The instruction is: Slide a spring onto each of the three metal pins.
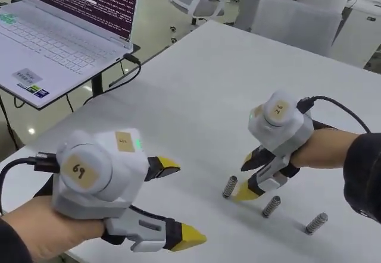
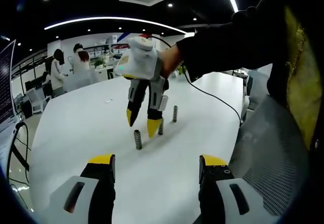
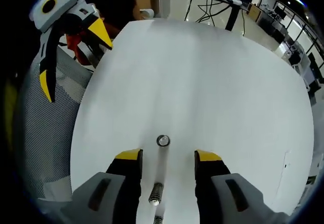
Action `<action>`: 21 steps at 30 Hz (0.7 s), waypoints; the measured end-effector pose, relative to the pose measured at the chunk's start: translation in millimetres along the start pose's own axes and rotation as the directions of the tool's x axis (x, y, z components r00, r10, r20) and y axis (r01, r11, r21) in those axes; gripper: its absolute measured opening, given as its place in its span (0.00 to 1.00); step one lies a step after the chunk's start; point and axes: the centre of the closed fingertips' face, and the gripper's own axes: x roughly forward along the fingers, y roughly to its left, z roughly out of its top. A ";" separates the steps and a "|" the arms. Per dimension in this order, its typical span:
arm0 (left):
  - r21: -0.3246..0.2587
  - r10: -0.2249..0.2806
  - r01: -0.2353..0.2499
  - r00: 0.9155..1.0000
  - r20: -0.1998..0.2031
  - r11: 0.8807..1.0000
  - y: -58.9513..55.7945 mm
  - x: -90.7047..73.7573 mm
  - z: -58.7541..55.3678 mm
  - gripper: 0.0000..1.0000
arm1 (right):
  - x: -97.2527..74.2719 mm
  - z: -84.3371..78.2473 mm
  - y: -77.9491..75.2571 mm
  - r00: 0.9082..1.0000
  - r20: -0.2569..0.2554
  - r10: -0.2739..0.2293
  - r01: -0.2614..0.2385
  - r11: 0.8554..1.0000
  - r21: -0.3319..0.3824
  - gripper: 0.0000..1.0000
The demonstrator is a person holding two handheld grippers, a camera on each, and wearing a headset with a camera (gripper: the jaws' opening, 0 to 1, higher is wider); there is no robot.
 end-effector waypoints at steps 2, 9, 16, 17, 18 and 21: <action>0.001 -0.002 0.002 1.000 -0.001 1.000 -0.3 0.8 0.9 0.63 | -4.2 0.1 -1.4 1.000 0.017 -0.013 0.012 1.000 0.014 0.40; 0.006 -0.003 0.003 1.000 -0.002 1.000 0.3 1.7 4.5 0.63 | -23.4 7.2 -2.8 0.993 0.099 -0.063 0.058 0.997 0.056 0.43; 0.013 -0.011 0.011 1.000 -0.005 1.000 -0.6 4.4 8.9 0.63 | -41.9 11.9 -1.1 0.981 0.154 -0.119 0.109 0.992 0.068 0.45; 0.014 -0.014 0.014 1.000 -0.005 1.000 -1.2 4.9 9.7 0.63 | -46.1 12.9 -1.3 0.977 0.167 -0.133 0.123 0.990 0.070 0.46; 0.014 -0.016 0.016 1.000 -0.004 1.000 -1.6 5.2 10.2 0.63 | -49.0 13.9 -1.3 0.974 0.176 -0.142 0.131 0.989 0.074 0.46; 0.020 -0.021 0.021 1.000 -0.004 1.000 -2.9 5.7 12.3 0.63 | -60.7 17.0 -0.4 0.963 0.210 -0.168 0.153 0.984 0.088 0.47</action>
